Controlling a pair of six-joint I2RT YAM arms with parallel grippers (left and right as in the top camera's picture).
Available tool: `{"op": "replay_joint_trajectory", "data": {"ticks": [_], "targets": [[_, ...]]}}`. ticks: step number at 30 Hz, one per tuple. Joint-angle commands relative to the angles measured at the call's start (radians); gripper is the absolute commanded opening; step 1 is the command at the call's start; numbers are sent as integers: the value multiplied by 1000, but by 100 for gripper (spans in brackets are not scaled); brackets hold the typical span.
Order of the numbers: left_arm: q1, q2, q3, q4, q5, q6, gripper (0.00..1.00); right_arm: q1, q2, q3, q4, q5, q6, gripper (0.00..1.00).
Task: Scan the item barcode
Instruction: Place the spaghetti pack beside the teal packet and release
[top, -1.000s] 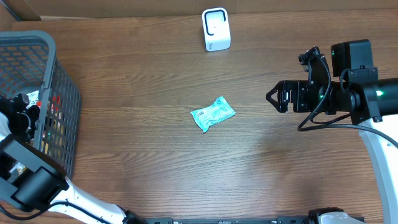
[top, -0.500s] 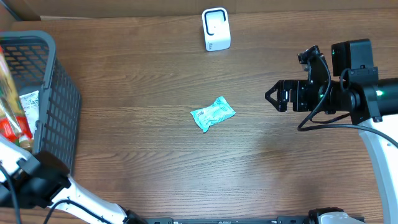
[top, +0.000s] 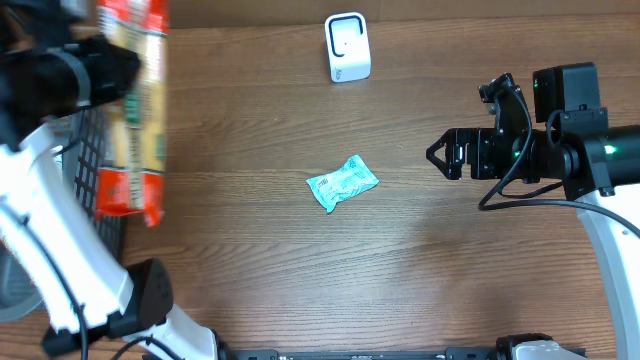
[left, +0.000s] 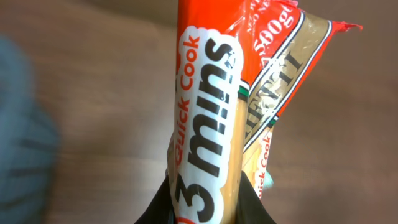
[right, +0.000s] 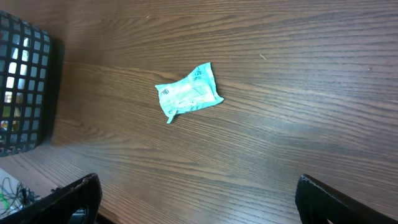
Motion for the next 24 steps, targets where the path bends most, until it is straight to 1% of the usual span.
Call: {"op": "replay_joint_trajectory", "data": {"ticks": [1, 6, 8, 11, 14, 15, 17, 18, 20, 21, 24], "targets": [[-111, 92, -95, 19, -21, -83, 5, 5, 3, 19, 3, -9, -3, 100], [-253, 213, -262, 105, -37, -126, 5, 5, 3, 19, 7, -9, -3, 100], [-301, 263, -326, 151, -86, -161, 4, 5, 3, 19, 6, -9, -3, 100], [-358, 318, -402, 219, -105, -209, 4, 5, 3, 19, 5, -9, -4, 100], [-398, 342, -444, 261, -109, -230, 5, 5, 3, 19, 2, -8, -4, 100], [-409, 343, -459, 274, -118, -237, 6, 5, 3, 19, 2, -8, -4, 100], [-422, 343, -467, 281, -150, -241, 21, 5, 3, 19, 2, -8, -5, 100], [-425, 342, -466, 280, -160, -241, 30, 5, 3, 19, 2, -8, -6, 100], [-426, 339, -460, 266, -168, -241, 40, 5, 3, 19, 2, -8, -8, 100], [-423, 336, -457, 256, -168, -240, 44, 5, 3, 19, 2, -8, -8, 100], [-409, 322, -428, 209, -165, -224, 46, 5, 3, 19, 3, -8, -8, 100]]}}
